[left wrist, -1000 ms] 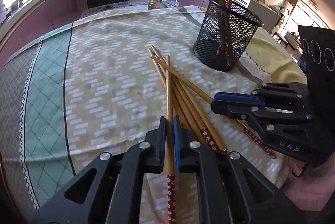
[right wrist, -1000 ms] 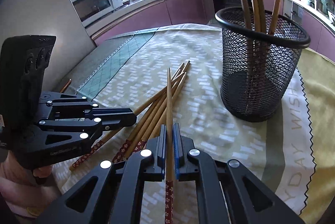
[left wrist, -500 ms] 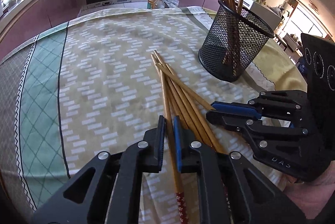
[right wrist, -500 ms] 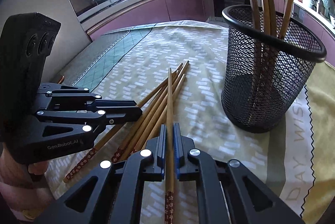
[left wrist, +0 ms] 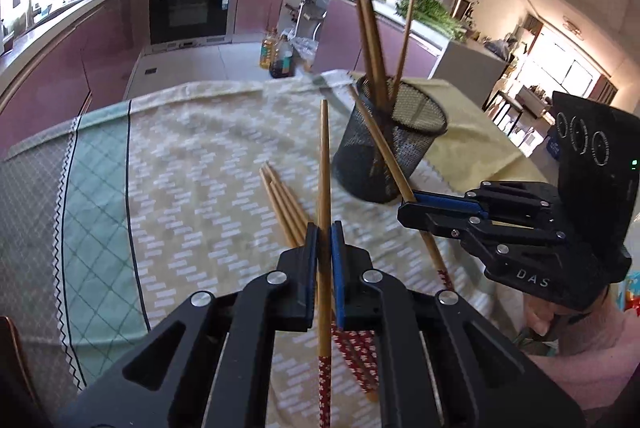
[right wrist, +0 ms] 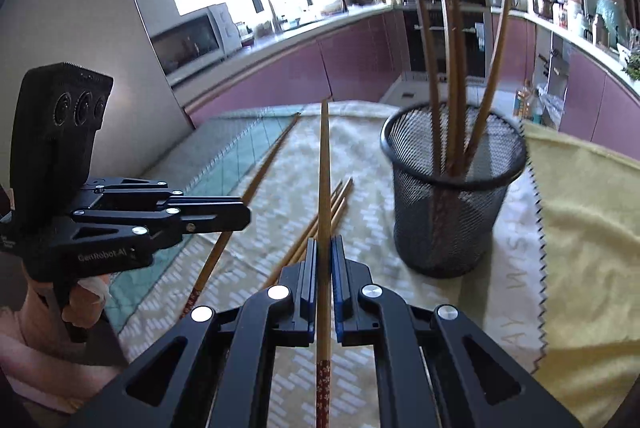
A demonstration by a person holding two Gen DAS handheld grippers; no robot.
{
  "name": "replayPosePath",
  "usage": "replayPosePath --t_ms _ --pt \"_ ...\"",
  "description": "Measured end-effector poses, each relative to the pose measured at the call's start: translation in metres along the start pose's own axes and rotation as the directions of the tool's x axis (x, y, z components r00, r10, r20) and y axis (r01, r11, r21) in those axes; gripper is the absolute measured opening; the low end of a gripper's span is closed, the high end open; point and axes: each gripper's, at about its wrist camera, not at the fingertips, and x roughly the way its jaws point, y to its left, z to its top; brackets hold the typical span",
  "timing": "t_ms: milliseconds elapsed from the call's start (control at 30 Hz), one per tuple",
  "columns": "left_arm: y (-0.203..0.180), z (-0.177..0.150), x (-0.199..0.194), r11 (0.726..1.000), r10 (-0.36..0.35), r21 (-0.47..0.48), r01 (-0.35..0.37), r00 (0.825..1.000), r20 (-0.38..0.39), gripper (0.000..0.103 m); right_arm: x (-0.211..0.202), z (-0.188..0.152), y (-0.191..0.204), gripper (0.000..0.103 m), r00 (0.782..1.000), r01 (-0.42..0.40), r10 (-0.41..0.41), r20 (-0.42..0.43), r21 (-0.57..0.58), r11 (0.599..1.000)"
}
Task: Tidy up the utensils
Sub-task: 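Lift both chopsticks upright and carry them over the black mesh holder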
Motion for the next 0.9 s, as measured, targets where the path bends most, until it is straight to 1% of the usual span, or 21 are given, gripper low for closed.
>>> replayPosePath --t_ms 200,400,500,700,900 --pt "-0.008 0.01 -0.029 0.999 -0.05 0.012 0.05 0.997 0.063 0.007 -0.028 0.008 -0.009 0.006 0.997 0.005 -0.006 0.071 0.006 1.0" --pt "-0.018 0.017 -0.052 0.996 -0.088 0.03 0.085 0.99 0.11 0.007 -0.044 0.014 -0.016 0.006 0.993 0.014 -0.015 0.121 0.008 1.0" --pt "-0.023 0.02 -0.061 0.995 -0.095 0.041 0.09 0.986 0.134 0.007 -0.049 0.018 -0.018 0.006 0.989 0.019 -0.02 0.146 0.003 1.0" --pt "-0.03 0.034 -0.069 0.994 -0.111 0.046 0.104 0.978 0.176 0.007 -0.064 0.027 -0.024 0.006 0.981 0.023 -0.024 0.19 0.008 1.0" --pt "-0.037 0.054 -0.072 0.992 -0.122 0.055 0.113 0.968 0.219 0.007 -0.077 0.043 -0.028 0.006 0.97 0.032 -0.033 0.24 0.009 0.999"
